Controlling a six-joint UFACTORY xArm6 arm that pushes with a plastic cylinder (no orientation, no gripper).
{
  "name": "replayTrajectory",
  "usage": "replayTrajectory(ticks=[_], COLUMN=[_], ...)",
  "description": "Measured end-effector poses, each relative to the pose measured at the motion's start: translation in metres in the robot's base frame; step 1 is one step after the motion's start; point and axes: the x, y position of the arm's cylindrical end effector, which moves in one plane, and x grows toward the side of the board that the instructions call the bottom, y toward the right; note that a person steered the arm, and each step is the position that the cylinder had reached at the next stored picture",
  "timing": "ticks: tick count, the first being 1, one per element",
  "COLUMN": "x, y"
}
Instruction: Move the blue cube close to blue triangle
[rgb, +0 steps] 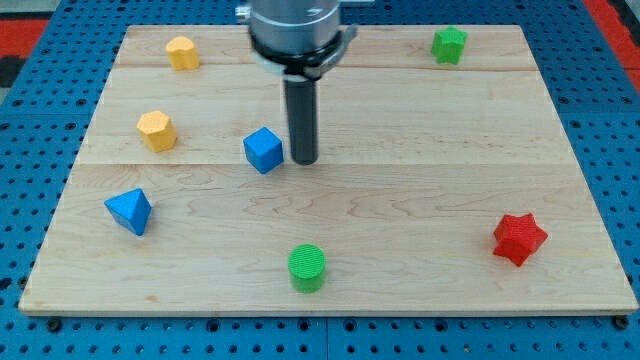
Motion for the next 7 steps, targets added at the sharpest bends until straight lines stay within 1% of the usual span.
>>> replayTrajectory(ticks=[1, 2, 3, 4, 6, 7], x=[-0.020, -0.026, -0.002, 0.023, 0.013, 0.013], y=[-0.002, -0.035, -0.120, -0.168, -0.134, -0.075])
